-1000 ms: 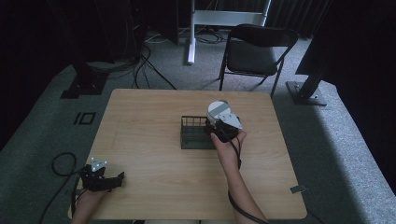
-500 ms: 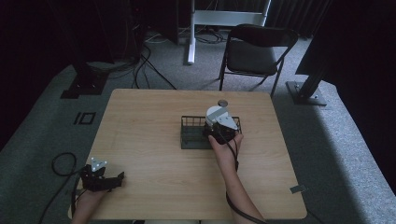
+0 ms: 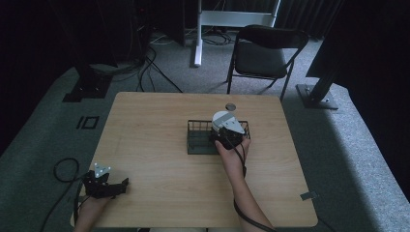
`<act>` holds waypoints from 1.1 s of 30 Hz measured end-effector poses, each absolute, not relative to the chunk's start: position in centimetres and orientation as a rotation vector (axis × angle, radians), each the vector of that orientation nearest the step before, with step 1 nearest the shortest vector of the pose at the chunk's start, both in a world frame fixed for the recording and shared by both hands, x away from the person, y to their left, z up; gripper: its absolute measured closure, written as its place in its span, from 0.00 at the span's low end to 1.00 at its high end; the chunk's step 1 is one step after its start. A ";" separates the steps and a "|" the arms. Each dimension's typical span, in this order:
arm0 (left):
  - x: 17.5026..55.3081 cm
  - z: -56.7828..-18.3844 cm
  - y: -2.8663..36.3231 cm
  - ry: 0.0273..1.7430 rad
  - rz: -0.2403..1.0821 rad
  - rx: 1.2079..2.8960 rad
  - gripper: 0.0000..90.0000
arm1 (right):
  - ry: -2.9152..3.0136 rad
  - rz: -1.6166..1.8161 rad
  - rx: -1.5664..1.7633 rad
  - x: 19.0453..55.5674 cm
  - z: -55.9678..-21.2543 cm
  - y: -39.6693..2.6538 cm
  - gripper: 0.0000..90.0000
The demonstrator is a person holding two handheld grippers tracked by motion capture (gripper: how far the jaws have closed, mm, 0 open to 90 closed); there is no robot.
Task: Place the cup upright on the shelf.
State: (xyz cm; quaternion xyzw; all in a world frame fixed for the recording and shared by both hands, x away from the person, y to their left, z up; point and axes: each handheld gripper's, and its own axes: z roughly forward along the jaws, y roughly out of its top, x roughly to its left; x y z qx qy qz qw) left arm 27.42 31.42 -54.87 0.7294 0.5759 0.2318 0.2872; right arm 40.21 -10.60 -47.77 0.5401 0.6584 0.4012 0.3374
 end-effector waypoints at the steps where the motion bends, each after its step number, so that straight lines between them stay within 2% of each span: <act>1: 27.4 -54.9 31.4 1.538 0.619 1.949 0.00 | 1.721 1.043 1.398 40.2 -47.8 -10.6 0.20; 28: 27.4 -54.9 31.4 1.539 0.619 1.948 0.00 | 1.739 1.080 1.312 39.7 -48.4 -11.1 0.20; 33: 27.4 -54.9 31.4 1.539 0.619 1.948 0.00 | 1.745 1.085 1.300 39.5 -48.3 -11.3 0.14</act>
